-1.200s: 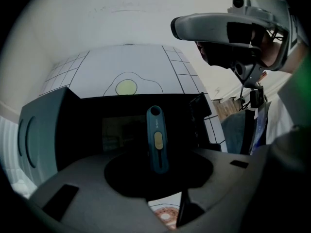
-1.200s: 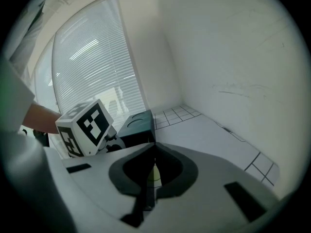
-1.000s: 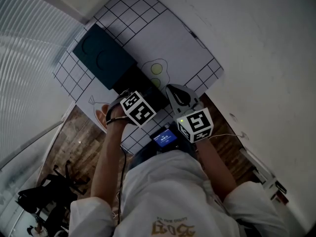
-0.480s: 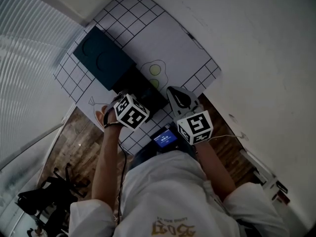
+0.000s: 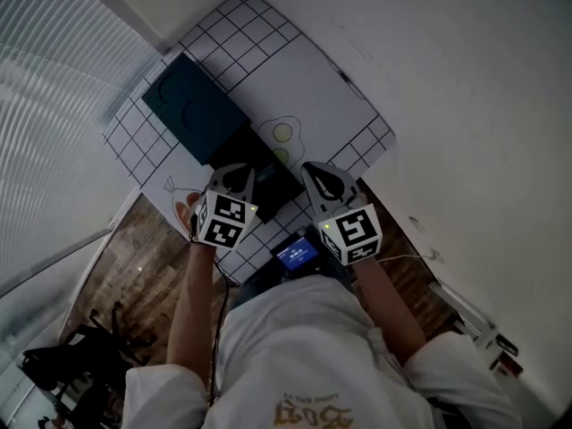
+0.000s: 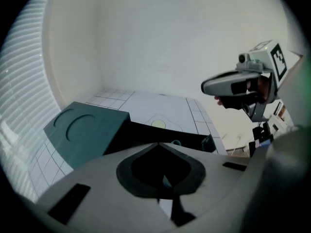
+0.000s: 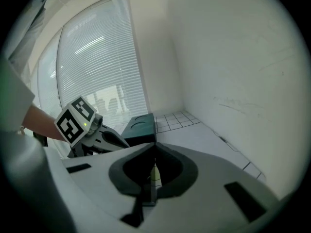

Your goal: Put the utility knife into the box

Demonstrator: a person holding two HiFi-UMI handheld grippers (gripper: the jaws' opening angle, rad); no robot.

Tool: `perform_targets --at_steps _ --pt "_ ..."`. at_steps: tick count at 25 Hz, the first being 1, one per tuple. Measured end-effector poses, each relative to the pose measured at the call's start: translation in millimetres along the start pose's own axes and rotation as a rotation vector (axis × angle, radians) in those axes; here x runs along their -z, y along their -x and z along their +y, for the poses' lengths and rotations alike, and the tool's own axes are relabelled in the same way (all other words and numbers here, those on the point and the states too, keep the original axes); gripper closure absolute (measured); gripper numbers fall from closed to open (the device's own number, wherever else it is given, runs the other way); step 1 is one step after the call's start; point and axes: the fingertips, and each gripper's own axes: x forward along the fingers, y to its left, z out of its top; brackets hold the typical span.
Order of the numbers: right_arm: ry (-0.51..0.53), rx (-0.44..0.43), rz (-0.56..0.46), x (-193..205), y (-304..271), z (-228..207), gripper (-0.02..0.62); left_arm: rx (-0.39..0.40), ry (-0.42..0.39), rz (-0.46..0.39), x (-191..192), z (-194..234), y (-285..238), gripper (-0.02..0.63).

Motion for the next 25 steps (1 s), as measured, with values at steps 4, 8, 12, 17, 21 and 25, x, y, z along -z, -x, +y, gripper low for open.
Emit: perform_targets --at_steps 4,8,12,17,21,25 --pt "0.031 0.007 0.008 -1 4 8 0.589 -0.046 0.070 -0.122 -5 7 21 0.598" --pt "0.066 0.014 0.005 -6 14 16 0.589 -0.084 0.079 -0.210 -10 10 47 0.598" --pt "0.083 0.045 -0.017 -15 26 18 0.589 -0.100 0.111 -0.303 -20 12 79 0.598" --pt "0.105 0.074 -0.065 -33 39 32 0.589 -0.120 0.107 -0.392 -27 10 114 0.598" --pt "0.121 0.104 -0.115 -51 57 44 0.589 -0.143 0.119 -0.497 -40 8 152 0.598" --pt "0.125 0.136 -0.184 -74 81 54 0.589 -0.191 0.137 -0.617 -57 7 198 0.598"
